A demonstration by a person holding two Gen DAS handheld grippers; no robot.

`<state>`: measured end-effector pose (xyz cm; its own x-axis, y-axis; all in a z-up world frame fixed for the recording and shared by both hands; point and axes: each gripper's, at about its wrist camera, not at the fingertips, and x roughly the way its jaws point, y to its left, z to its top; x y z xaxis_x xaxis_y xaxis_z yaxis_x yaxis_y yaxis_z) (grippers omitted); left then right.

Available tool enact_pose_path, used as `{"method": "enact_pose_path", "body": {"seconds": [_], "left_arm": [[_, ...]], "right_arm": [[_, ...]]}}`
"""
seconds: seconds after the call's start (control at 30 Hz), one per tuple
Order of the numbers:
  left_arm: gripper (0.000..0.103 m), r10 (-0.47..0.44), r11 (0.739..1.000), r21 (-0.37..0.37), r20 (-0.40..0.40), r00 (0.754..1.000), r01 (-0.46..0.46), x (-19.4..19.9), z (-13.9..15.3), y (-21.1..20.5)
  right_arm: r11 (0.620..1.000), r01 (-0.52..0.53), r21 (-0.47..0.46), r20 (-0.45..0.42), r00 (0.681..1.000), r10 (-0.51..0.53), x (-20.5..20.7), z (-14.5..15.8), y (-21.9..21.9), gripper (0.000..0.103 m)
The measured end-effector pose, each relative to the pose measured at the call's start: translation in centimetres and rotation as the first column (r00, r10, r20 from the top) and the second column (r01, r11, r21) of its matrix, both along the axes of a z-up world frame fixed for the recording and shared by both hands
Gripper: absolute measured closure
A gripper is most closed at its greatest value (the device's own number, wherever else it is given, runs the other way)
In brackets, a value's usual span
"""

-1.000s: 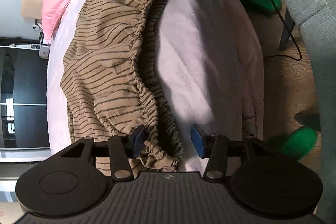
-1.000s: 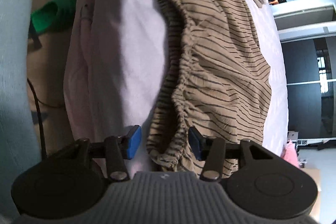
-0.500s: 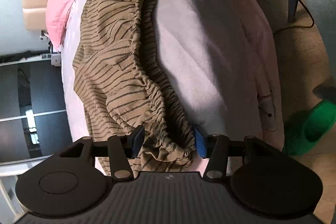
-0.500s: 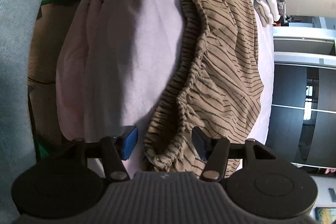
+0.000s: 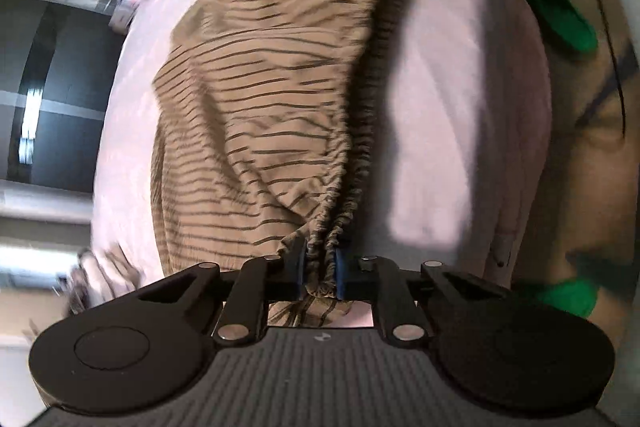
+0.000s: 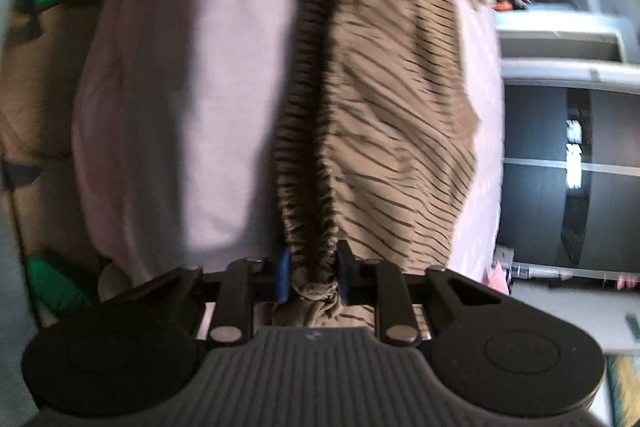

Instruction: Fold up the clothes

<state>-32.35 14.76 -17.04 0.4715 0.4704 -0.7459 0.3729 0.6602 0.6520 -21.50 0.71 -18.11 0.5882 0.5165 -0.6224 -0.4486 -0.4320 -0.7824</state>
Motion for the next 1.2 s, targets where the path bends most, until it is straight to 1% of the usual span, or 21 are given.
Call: {"method": "enact_pose_path", "body": {"seconds": [0.07, 0.17, 0.23, 0.37, 0.53, 0.63, 0.7, 0.8, 0.9, 0.97, 1.07, 1.13, 1.2], "left_arm": [[0.092, 0.043, 0.999, -0.035, 0.041, 0.998, -0.041, 0.3, 1.0, 0.7], [0.092, 0.129, 0.985, -0.124, 0.098, 0.987, -0.116, 0.8, 2.7, 2.0], [0.093, 0.183, 0.971, -0.181, 0.131, 0.974, -0.158, 1.1, 3.8, 2.8], [0.093, 0.277, 0.932, -0.286, 0.174, 0.945, -0.221, 2.2, 6.5, 4.4], [0.094, 0.338, 0.902, -0.352, 0.208, 0.918, -0.252, 3.1, 9.3, 6.0], [0.095, 0.373, 0.878, -0.406, 0.247, 0.894, -0.254, 3.8, 11.9, 7.1], [0.095, 0.393, 0.867, -0.437, 0.301, 0.869, -0.241, 3.8, 14.3, 7.5], [0.095, 0.407, 0.856, -0.476, 0.384, 0.829, -0.200, 3.8, 18.4, 8.1], [0.095, 0.395, 0.860, -0.492, 0.474, 0.787, -0.135, 3.8, 23.0, 8.3], [0.095, 0.384, 0.862, -0.500, 0.537, 0.751, -0.083, 3.3, 26.3, 8.1], [0.095, 0.365, 0.863, -0.505, 0.618, 0.696, -0.004, 2.2, 30.9, 7.9], [0.095, 0.345, 0.869, -0.494, 0.661, 0.667, 0.040, 1.4, 33.7, 7.6], [0.095, 0.329, 0.874, -0.481, 0.697, 0.638, 0.075, 0.9, 36.4, 7.4]], "right_arm": [[0.998, 0.033, 0.054, -0.021, 0.999, -0.032, 0.5, 0.9, 0.4, 0.086], [0.989, 0.077, 0.125, -0.050, 0.996, -0.071, 1.3, 2.2, 0.8, 0.087], [0.979, 0.109, 0.171, -0.076, 0.992, -0.097, 1.8, 3.0, 1.0, 0.088], [0.952, 0.172, 0.255, -0.143, 0.980, -0.138, 3.1, 5.5, 1.6, 0.088], [0.916, 0.220, 0.337, -0.200, 0.967, -0.159, 4.8, 9.2, 2.4, 0.089], [0.889, 0.250, 0.383, -0.235, 0.957, -0.168, 5.8, 11.4, 2.9, 0.090], [0.870, 0.265, 0.417, -0.253, 0.953, -0.169, 6.4, 13.2, 3.1, 0.090], [0.831, 0.261, 0.490, -0.258, 0.955, -0.148, 7.3, 18.0, 2.5, 0.090], [0.773, 0.270, 0.574, -0.280, 0.952, -0.125, 8.3, 23.4, 1.9, 0.090], [0.724, 0.271, 0.635, -0.289, 0.952, -0.104, 8.5, 27.0, 1.0, 0.090], [0.648, 0.242, 0.722, -0.260, 0.963, -0.070, 7.9, 31.8, -0.4, 0.090], [0.611, 0.216, 0.761, -0.236, 0.971, -0.048, 7.5, 34.3, -0.9, 0.090], [0.586, 0.200, 0.785, -0.223, 0.974, -0.033, 7.3, 36.5, -1.2, 0.090]]}}
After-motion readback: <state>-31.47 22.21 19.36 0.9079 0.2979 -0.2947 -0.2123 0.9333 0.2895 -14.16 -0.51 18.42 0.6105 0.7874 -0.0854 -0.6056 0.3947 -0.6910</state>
